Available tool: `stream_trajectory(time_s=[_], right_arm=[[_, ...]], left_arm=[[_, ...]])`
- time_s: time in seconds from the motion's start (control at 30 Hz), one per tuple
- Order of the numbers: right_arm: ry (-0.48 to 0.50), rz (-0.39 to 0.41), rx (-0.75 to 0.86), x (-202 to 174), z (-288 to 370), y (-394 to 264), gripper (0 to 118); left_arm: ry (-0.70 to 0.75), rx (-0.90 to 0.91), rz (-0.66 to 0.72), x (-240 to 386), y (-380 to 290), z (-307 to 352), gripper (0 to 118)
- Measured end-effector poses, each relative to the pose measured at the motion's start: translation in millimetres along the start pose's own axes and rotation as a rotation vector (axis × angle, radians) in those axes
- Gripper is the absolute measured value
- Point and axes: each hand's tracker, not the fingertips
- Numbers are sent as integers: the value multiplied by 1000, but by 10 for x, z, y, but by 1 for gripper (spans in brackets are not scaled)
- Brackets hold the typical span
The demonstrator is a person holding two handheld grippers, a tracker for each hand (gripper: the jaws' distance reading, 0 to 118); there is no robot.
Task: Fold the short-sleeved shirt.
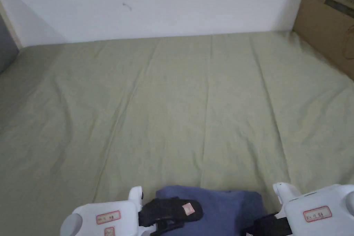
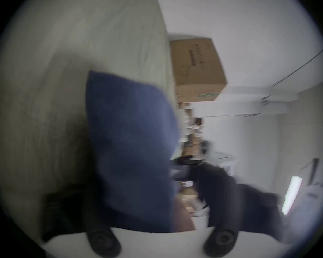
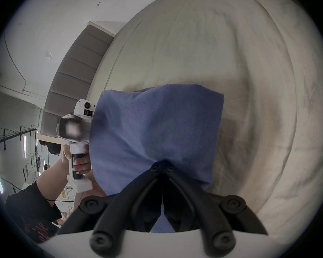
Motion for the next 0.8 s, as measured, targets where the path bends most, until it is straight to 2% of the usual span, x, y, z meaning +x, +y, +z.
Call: stream_trajectory(time_s=[0.03,0.07,0.1,0.13,0.2,0.27,0.37,0.47,0.57,0.63,0.7,0.8], right_arm=[[-6,3,1,-8,0,-8,0],[-8,3,3,-14,2,-15,0],[-9,1,7,-29,2,-16,0],[-22,-7,13,-60,12,-31,0],[-18,-5,38,-144,77,-65,0],[-30,39,82,-296,187,-103,0],[-96,180,129,-629,404,-226,0],[-184,267,238,-868,548,-419,0],[-248,241,330,-1043,622,-577,0],[-219,181,370,-1097,644,-626,0],[-191,123,388,-1107,642,-649,0],[-215,118,378,-1158,607,-618,0]], left_arm=[[169,3,-77,34,-65,-73,22],[324,-3,-145,43,-127,-134,22],[279,30,-170,47,-172,-101,22],[190,50,-128,126,-155,-39,22],[220,68,-140,288,-173,119,22],[250,72,-221,489,-156,377,22],[421,101,-378,810,-39,1145,22],[646,149,-417,965,86,1956,21],[937,160,-433,1070,228,2716,21],[1097,143,-469,1099,319,3058,22],[1167,136,-446,1069,413,3327,22],[1193,145,-405,989,557,3635,22]])
